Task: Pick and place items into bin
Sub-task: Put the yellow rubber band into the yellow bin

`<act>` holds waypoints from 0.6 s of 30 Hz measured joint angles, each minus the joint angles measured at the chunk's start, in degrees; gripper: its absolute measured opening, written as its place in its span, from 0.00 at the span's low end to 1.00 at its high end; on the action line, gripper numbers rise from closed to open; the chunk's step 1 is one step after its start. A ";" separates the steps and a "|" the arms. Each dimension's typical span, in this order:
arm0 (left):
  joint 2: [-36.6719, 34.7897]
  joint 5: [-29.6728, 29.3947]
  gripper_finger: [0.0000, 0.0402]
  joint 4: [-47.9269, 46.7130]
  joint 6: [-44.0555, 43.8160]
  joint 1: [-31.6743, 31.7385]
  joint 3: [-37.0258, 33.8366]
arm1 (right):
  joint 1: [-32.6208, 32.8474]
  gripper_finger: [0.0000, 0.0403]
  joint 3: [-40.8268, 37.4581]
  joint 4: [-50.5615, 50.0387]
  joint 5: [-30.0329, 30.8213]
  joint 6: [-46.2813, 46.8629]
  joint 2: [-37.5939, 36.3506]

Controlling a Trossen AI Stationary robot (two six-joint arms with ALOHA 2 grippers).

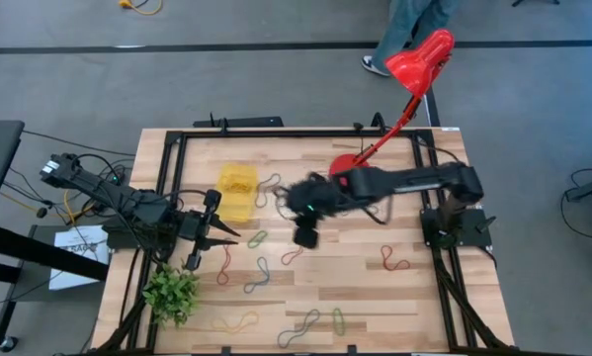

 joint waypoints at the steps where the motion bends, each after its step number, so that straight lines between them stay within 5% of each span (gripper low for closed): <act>1: 0.00 0.56 0.17 0.17 -0.36 0.00 0.00 | 1.74 0.27 -0.09 -3.89 0.81 2.02 -0.76; 9: 0.14 12.07 0.17 6.11 -1.61 0.00 0.00 | 18.03 0.27 -0.94 -23.58 23.43 21.37 -5.83; 13: 1.46 19.72 0.17 11.82 -2.47 -0.02 0.02 | 27.96 0.27 -7.47 -21.84 27.23 27.58 -11.11; 18: 6.01 26.83 0.17 12.43 -1.02 -0.04 0.02 | 40.42 0.27 -23.51 -7.18 31.20 29.10 -20.12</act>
